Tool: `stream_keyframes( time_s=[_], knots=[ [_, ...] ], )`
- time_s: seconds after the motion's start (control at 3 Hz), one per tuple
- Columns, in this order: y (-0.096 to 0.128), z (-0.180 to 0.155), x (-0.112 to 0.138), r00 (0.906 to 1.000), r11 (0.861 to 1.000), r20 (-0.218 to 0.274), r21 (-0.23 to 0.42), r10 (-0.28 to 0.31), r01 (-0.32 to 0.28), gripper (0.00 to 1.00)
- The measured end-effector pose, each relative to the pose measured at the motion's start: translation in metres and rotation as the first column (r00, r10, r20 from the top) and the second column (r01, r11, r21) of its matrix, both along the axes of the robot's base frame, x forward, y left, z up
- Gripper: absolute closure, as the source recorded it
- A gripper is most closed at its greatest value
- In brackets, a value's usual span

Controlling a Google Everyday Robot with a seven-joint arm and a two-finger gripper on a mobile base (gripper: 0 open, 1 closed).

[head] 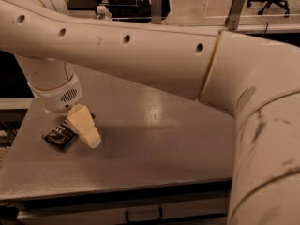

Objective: Move rxbar chocolate near 7up can

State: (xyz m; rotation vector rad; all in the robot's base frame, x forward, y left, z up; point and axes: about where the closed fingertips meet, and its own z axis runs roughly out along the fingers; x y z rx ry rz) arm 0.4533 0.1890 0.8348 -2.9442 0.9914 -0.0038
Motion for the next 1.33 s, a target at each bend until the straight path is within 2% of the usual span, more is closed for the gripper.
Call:
stream_keyframes(
  time_s=[0.67,1.0,1.33],
  knots=[
    [0.005,-0.001,0.000,0.9996,1.000,-0.027,-0.001,-0.004,0.004,0.56],
    [-0.001,0.005,0.004,0.9986,0.999,-0.045,0.016,-0.027,0.027,0.80],
    [-0.013,0.007,0.011,0.9959,0.997,-0.062,0.029,-0.067,0.069,1.00]
  ],
)
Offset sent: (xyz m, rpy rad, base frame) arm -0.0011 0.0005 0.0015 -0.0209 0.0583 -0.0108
